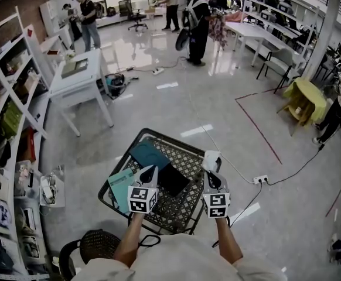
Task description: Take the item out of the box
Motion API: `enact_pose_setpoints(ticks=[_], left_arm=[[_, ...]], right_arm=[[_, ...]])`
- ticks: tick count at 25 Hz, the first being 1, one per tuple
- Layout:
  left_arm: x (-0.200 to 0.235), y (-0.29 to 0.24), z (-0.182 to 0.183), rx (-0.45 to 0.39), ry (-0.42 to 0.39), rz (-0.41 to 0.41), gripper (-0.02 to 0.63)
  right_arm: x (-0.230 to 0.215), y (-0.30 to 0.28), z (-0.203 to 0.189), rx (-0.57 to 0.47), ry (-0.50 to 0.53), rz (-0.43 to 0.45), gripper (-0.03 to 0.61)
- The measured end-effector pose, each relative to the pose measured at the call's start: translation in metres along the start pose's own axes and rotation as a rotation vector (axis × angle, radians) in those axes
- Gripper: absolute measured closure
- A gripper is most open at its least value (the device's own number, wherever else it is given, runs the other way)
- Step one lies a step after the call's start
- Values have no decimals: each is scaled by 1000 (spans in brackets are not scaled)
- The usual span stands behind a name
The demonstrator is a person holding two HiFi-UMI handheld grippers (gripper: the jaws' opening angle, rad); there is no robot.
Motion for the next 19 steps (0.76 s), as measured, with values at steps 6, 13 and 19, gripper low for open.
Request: enact_pose_setpoints(ticks=[6,13,19], left_arm=[[-4,1,0,-9,-2,2,607],[-3,2,-2,-6,-1,7,607],[-2,4,-1,-2,3,12,607]], right_arm=[[-3,4,0,5,5,-9,574],[1,3,-9,6,-5,3,574],[4,2,-6,6,0,15,574]])
Point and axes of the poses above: the fingertips, and each gripper's own axes: y backward along the fingers, x to its left, z out of its top, the point moved 4 cm from there along y, backward along the fingers, and after that the axes turned 11 degrees about y, right-handed, at the moved point
